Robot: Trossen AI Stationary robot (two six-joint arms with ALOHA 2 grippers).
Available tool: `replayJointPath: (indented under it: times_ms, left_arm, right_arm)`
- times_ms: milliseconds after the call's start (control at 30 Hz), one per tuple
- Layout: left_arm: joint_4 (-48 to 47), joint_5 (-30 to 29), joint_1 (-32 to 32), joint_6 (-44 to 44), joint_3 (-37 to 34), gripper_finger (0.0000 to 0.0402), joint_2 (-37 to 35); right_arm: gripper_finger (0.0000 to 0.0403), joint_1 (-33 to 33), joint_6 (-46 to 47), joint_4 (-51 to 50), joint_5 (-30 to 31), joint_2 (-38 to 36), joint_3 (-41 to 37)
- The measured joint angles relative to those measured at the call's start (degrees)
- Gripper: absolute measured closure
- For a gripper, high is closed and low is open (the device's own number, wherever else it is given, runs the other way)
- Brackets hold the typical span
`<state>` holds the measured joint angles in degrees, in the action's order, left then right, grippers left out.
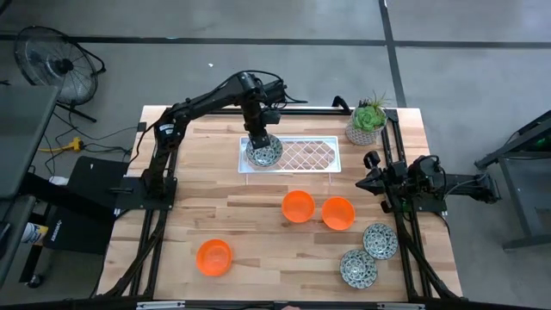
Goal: Pick & Place Mini bowls
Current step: Put the left blue patterned bowl on the shelf, then put the left orange bowl on the shelf
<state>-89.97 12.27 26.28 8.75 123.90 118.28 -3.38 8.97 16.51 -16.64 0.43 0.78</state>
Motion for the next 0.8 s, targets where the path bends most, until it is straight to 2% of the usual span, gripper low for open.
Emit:
replayJointPath:
  times_ms: [233, 733, 800]
  left_arm:
    - [0.02, -0.02, -0.02, 0.01, 0.76, 0.0331, -0.26]
    - [0.08, -3.56, -1.14, 0.22, 11.15, 0.0330, -0.93]
    - [0.19, -4.03, -1.78, 0.08, 10.64, 0.0330, -2.46]
  right_arm:
    - [0.0402, 0.00, 0.00, 0.00, 0.02, 0.00, -0.01]
    - [0.0402, 0.00, 0.00, -0.02, 0.00, 0.00, 0.00]
    - [0.0402, -0.01, -0.01, -0.01, 0.02, 0.00, -0.01]
